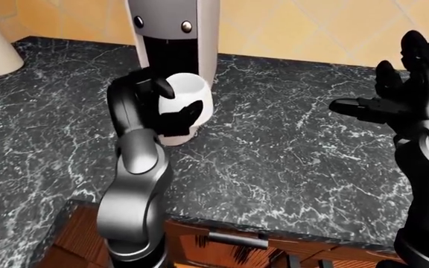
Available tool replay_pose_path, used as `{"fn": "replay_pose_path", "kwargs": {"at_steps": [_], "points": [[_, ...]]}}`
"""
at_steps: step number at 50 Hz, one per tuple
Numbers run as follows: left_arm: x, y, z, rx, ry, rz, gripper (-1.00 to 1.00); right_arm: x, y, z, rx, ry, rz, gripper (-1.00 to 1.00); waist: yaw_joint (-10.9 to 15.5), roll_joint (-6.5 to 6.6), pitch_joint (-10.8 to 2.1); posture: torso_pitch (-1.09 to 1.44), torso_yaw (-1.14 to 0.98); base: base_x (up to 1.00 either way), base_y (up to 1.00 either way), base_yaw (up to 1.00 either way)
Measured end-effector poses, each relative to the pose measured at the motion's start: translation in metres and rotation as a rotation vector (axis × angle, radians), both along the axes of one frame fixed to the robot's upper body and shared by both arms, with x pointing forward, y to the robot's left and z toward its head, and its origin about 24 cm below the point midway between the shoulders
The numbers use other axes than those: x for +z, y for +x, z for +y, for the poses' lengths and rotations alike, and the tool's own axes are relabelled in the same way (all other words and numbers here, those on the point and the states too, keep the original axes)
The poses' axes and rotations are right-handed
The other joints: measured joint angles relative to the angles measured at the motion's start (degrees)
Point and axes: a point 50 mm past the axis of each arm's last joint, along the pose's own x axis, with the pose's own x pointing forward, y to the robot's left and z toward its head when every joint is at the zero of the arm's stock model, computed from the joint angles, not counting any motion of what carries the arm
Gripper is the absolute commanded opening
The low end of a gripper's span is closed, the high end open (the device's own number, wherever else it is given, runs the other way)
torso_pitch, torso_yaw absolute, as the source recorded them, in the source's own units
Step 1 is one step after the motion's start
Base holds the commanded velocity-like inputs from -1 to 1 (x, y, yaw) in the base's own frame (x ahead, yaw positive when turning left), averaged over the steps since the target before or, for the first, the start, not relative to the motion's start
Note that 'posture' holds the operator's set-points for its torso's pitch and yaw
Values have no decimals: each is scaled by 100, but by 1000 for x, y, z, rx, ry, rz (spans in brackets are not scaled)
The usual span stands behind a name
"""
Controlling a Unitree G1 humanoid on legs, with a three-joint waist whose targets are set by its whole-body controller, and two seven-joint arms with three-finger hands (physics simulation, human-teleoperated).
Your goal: Pick the mug from under the coffee machine dispenser and place it on the counter.
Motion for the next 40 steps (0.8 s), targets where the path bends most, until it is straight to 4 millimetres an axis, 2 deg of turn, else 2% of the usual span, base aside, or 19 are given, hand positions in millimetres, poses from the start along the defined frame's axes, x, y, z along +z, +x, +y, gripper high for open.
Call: {"fn": "replay_pose_path", "kwargs": {"at_steps": [10, 22, 40], "points": [[10, -9, -6, -66, 12, -38, -100, 0, 2, -2, -3, 3, 0, 100, 0, -12, 17, 0, 0, 0, 0, 0], [28, -30, -20, -177, -6, -94, -100, 3, 0, -2, -3, 3, -9, 100, 11, -33, 40, 0, 0, 0, 0, 0], [30, -41, -37, -417, 9, -110, -100, 1, 1, -2, -3, 4, -1, 100, 36, -68, 62, 0, 0, 0, 0, 0]]}}
